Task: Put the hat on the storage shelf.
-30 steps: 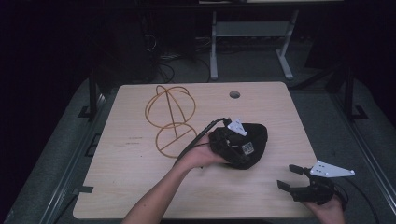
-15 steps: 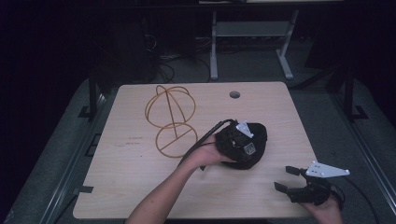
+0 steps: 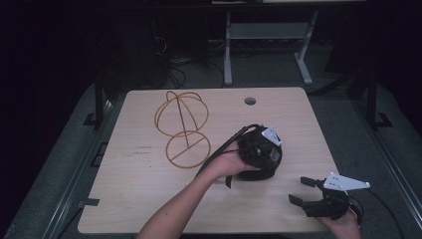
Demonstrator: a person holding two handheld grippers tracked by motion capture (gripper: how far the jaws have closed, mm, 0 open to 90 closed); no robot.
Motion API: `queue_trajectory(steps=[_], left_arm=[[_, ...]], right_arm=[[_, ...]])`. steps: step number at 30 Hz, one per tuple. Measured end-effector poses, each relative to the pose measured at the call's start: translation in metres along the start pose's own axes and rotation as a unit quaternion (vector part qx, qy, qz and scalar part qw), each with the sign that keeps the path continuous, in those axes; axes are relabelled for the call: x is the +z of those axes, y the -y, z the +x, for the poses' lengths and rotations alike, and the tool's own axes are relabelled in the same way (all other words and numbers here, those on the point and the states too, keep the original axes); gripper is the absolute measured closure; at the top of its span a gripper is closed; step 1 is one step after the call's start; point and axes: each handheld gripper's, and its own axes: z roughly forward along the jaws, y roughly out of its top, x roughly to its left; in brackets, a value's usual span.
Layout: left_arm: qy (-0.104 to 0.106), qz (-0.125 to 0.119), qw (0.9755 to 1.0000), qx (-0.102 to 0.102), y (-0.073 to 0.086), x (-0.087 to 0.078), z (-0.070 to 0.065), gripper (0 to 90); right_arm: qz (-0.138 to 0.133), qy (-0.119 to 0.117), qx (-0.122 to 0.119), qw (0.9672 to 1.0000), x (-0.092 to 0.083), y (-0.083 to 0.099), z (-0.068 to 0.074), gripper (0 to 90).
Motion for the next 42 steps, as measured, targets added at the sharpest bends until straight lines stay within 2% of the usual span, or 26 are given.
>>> queue_trajectory(steps=[6,14,15,16,18,25,28,32,35,39,42], left_arm=[[0.01,-0.032,0.9994,0.002,-0.014,-0.015,-0.006,79.9],[0.027,-0.052,0.9983,0.009,-0.028,-0.024,-0.014,79.9],[0.029,-0.053,0.9981,0.011,-0.03,-0.025,-0.017,79.9],[0.036,-0.057,0.9976,0.011,-0.033,-0.026,-0.019,79.8],[0.037,-0.058,0.9974,0.018,-0.037,-0.026,-0.022,79.9],[0.062,-0.061,0.9956,0.037,-0.052,-0.023,-0.034,79.9],[0.07,-0.059,0.9945,0.05,-0.058,-0.022,-0.039,79.9],[0.084,-0.062,0.9926,0.062,-0.064,-0.023,-0.048,80.1],[0.078,-0.056,0.9929,0.071,-0.066,-0.024,-0.05,80.1],[0.073,-0.057,0.9934,0.068,-0.064,-0.027,-0.049,79.9],[0.06,-0.054,0.9945,0.067,-0.061,-0.03,-0.048,77.9]], right_arm=[[-0.028,-0.007,-0.007,0.9996,-0.001,-0.005,0.004,16.0],[-0.066,-0.001,-0.015,0.9977,-0.004,-0.014,0.01,15.9],[-0.088,0.006,-0.019,0.9959,-0.007,-0.018,0.012,15.9],[-0.094,0.008,-0.02,0.9953,-0.008,-0.018,0.012,15.8],[-0.109,0.009,-0.019,0.9938,-0.01,-0.02,0.013,15.8],[-0.138,0.011,-0.031,0.9899,-0.013,-0.024,0.016,17.1],[-0.145,0.006,-0.035,0.9888,-0.015,-0.024,0.018,26.6],[-0.15,0.012,-0.058,0.9869,-0.021,-0.024,0.021,50.7],[-0.15,0.011,-0.063,0.9865,-0.027,-0.024,0.022,69.6],[-0.147,0.012,-0.07,0.9866,-0.031,-0.025,0.023,83.2],[-0.147,0.004,-0.072,0.9864,-0.032,-0.027,0.022,84.4]])
